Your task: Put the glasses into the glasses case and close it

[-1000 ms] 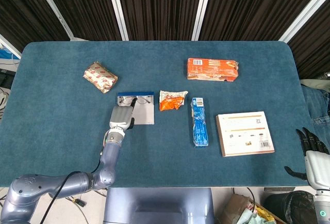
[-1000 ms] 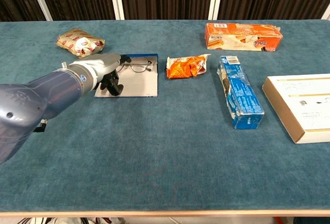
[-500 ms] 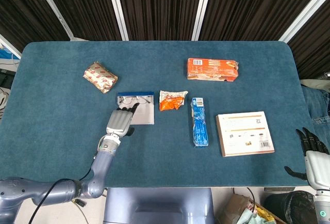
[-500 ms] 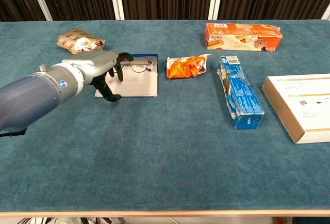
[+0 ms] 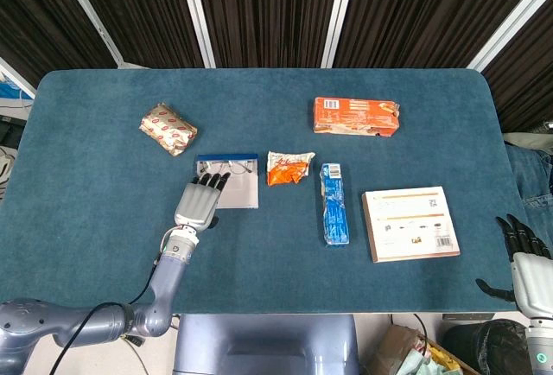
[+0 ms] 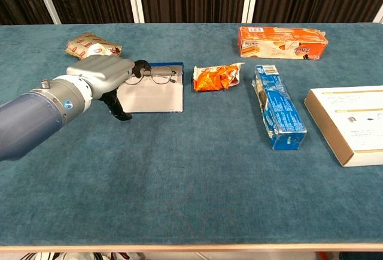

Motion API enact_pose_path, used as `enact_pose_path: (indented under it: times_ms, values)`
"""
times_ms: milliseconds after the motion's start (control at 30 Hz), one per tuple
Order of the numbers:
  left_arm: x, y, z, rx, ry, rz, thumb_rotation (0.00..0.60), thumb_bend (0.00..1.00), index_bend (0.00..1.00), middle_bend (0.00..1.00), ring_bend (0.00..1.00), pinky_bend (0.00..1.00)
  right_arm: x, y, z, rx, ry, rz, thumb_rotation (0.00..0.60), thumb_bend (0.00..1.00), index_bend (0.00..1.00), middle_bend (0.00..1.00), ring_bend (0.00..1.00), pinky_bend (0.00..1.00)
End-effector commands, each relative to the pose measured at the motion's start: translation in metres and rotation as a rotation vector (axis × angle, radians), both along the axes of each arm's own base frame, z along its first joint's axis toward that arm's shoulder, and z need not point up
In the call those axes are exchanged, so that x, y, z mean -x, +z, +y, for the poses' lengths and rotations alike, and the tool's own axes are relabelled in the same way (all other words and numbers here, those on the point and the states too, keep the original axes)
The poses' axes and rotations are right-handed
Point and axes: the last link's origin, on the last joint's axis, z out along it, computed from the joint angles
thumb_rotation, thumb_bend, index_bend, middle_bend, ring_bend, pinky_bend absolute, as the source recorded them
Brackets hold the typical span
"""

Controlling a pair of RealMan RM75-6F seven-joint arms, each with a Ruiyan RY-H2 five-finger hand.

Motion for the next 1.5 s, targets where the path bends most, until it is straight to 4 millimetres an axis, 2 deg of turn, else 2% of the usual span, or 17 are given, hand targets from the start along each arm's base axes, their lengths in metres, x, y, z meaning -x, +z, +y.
enact_pose_path:
  times_ms: [33,100,233,300,667,1500]
  values:
    - [-0.002,-0.005,-0.001,-0.033,-0.044,0.045,0.6,0.18,0.09,0.19,0.15,0.24,0.0,0.0,0.0,-0.002,-0.006,-0.005,0.6,0.2,0.0,0.0,0.08,0.16]
    - [-0.004,-0.007,-0.001,-0.044,-0.065,0.053,0.6,0.18,0.09,0.19,0.14,0.22,0.0,0.0,-0.001,-0.001,-0.007,-0.006,0.6,0.2,0.0,0.0,0.08,0.16]
    - [-0.004,-0.012,-0.001,-0.05,-0.079,0.065,0.6,0.18,0.09,0.19,0.07,0.11,0.0,0.0,-0.001,-0.001,-0.009,-0.007,0.6,0.2,0.0,0.0,0.08,0.16]
    - [-0.003,-0.013,-0.001,-0.05,-0.081,0.073,0.6,0.18,0.09,0.19,0.07,0.09,0.0,0.0,-0.001,-0.001,-0.01,-0.007,0.6,0.2,0.0,0.0,0.08,0.16]
    - [0.0,-0.022,0.001,-0.02,-0.054,0.057,0.6,0.18,0.09,0.19,0.04,0.09,0.0,0.0,-0.001,0.001,-0.009,-0.008,0.6,0.2,0.0,0.0,0.08,0.16]
    - [-0.003,-0.029,0.011,-0.033,-0.014,0.07,0.6,0.19,0.09,0.21,0.04,0.09,0.0,0.0,-0.001,0.005,-0.006,-0.011,0.6,0.2,0.0,0.0,0.08,0.16]
